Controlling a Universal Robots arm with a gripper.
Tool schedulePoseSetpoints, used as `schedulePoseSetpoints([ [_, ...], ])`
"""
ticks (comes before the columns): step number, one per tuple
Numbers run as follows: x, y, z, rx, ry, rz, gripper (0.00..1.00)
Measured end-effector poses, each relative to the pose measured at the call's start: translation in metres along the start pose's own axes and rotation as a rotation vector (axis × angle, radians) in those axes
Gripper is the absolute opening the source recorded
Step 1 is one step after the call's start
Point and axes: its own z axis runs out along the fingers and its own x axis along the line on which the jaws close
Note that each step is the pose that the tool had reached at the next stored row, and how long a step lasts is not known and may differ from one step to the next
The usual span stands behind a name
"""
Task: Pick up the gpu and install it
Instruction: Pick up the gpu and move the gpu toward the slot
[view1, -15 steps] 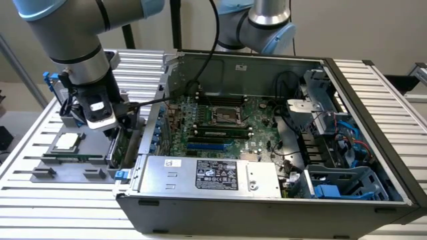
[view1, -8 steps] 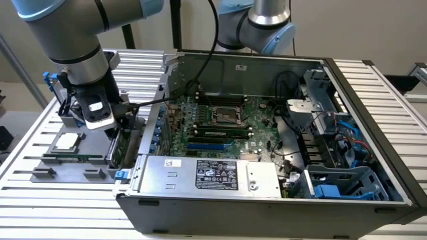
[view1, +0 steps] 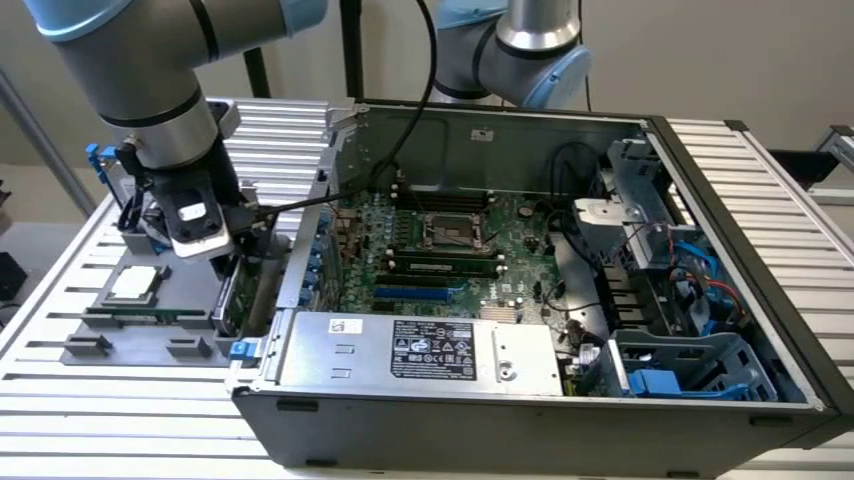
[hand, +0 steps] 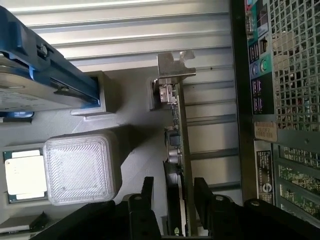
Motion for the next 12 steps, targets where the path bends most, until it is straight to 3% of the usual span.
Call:
schedulePoseSetpoints([
  [12, 0.0001, 0.0012, 0.0002, -0.0032, -0.0003, -0.024, 1.00],
])
